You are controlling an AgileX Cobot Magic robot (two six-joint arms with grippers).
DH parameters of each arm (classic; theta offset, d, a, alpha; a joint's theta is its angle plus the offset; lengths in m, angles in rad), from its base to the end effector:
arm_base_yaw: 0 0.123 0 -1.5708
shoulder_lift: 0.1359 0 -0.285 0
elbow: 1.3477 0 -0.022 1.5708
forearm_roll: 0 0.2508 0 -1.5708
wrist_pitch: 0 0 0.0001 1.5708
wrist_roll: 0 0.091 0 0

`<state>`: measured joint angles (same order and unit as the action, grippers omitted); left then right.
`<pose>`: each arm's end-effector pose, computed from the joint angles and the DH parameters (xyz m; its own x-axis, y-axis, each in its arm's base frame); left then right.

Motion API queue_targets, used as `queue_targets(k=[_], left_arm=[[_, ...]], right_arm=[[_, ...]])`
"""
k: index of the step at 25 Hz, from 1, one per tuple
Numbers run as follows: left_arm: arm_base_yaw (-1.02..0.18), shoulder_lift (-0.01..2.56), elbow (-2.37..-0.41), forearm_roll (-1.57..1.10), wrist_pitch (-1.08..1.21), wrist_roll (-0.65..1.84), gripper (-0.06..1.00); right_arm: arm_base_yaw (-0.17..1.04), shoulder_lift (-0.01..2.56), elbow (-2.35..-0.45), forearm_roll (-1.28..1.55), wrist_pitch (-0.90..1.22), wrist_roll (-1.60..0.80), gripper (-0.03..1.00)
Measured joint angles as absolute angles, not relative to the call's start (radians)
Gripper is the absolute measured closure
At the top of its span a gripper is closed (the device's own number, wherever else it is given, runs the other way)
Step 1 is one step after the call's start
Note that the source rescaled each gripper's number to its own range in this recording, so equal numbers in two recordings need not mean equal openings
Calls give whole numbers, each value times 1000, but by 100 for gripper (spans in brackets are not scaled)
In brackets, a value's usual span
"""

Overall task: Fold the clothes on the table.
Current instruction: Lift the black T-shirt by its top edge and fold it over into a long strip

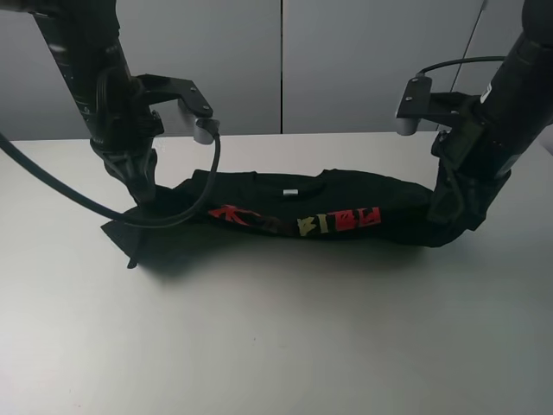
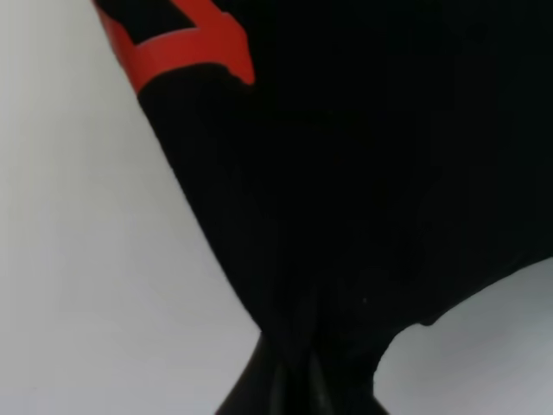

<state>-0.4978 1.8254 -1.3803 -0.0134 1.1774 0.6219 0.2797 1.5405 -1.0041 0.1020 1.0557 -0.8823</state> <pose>0.3107 -0.1701 0.2284 -0.4399 0.8973 -0.0361 0.8977 0.4405 0.0104 0.2588 0.0827 0.2269 -0.4382 -0.8920 -0.1112 -0.8979 0.4400 0.0092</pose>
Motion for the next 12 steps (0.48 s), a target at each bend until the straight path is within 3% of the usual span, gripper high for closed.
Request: queue_targets(k=[12], left_arm=[[-498,1678,-1351,-127,1209,634,94]], right_arm=[[280,1444,-939,224,1199,-879,97]])
